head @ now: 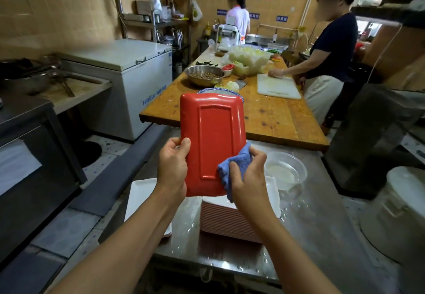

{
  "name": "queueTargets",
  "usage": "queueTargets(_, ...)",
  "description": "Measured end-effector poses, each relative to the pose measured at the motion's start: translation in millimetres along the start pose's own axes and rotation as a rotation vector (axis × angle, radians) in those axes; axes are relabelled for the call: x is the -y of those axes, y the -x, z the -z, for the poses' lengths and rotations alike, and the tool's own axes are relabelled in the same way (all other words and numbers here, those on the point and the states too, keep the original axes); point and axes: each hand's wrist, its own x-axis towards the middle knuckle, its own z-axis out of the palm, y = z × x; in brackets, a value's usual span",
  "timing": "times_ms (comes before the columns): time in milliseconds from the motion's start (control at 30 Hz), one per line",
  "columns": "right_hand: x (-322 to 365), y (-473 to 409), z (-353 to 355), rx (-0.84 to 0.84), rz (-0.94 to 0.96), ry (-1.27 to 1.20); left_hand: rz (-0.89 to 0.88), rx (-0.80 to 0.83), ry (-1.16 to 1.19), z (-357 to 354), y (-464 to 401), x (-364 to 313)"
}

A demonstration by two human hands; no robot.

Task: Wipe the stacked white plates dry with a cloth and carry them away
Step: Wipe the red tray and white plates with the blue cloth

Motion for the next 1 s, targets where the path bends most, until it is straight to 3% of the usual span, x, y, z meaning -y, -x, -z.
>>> queueTargets(133,5,-20,18,0.066,-0.210,-0.239,0.055,0.055,-0.021,0,2,12)
queueTargets(300,2,-31,34,0.027,-0.117,-0.131,0.080,0.233,-0.400,12,-2,7)
queueTargets(367,1,-34,42,0.087,-0.086,-0.087,-0.030,0.185,-0.502,21,-6,-6)
queueTargets(433,0,-35,49,0.180,-0.049,-0.032,-0.257,0.129,-0.671,26,-11,-26)
queueTargets(500,1,-34,54,0.286,0.001,0.013,-0.443,0.173,-0.874,24,-19,-47)
queueTargets(533,2,-34,57,0.335,0.030,0.040,-0.443,0.251,-0.922,22,-22,-55)
queueTargets(633,5,-36,63,0.456,0.100,0.106,-0.180,0.571,-0.825,22,-28,-70)
queueTargets(700,9,-38,65,0.514,0.127,0.090,-0.054,0.691,-0.709,28,-26,-69)
queueTargets(833,18,-43,64,0.485,0.233,0.110,0.010,0.628,-0.506,33,-17,-60)
queueTargets(1000,33,-45,35,0.349,0.467,0.238,0.001,0.515,-0.416,27,-6,-52)
